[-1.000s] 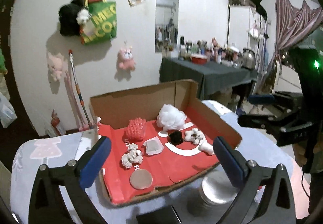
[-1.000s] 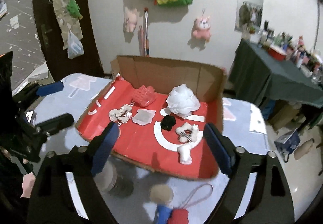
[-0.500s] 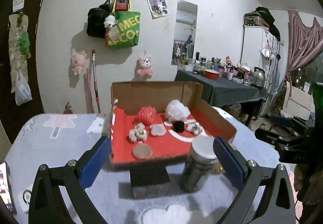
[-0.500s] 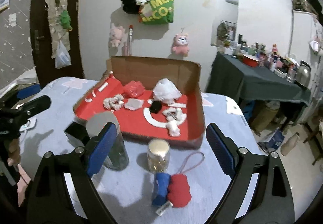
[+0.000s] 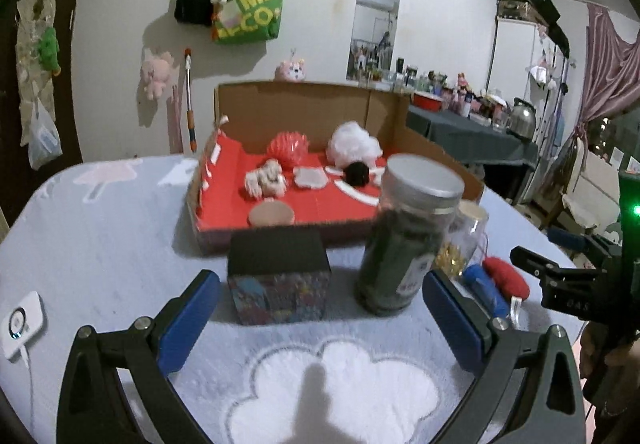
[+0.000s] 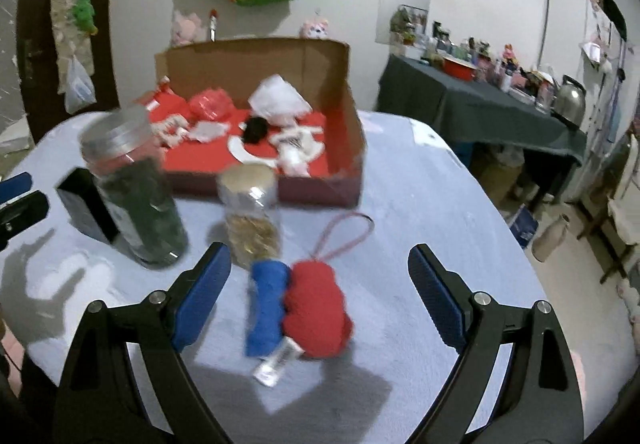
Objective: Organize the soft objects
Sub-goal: 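Grasp the blue tube with the left tool while the right tool grasps the red fluffy plush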
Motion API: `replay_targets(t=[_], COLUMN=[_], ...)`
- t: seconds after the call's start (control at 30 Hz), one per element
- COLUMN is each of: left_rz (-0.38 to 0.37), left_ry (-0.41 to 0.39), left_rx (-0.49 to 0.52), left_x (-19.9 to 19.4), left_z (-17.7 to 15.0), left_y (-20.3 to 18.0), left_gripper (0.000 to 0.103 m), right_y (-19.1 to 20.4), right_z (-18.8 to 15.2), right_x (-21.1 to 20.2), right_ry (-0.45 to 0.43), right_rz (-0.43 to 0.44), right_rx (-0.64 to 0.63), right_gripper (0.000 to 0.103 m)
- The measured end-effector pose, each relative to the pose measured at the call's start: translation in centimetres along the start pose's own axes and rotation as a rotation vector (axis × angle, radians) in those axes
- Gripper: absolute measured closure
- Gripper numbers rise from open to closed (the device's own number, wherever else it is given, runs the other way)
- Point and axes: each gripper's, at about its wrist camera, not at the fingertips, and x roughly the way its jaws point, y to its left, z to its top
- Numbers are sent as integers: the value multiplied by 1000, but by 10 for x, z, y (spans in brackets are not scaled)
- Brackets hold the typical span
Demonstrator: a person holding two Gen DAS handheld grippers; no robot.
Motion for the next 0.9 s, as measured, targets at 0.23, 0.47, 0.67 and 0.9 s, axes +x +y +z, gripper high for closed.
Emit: replay_targets(t=[0.23, 0.47, 0.67, 0.9], left_rz=[-27, -31, -25, -40], left_ry=[55, 85, 100, 113], left_rx=[-2, -10, -18, -14], left_x=[12, 17, 16, 17], left_z=[-11, -14, -18, -19], left_y=[-5, -1, 5, 0], left_gripper=[0, 0, 0, 0], right_y=[-13, 1, 9, 35], right_z=[-14, -16, -21, -21], right_x=[29, 40, 48, 24], right_ry=[93, 157, 204, 145], right_rz=[-40, -5, 19, 193], right_rx=[-47, -176, -191, -202], right_gripper=[12, 10, 10, 10])
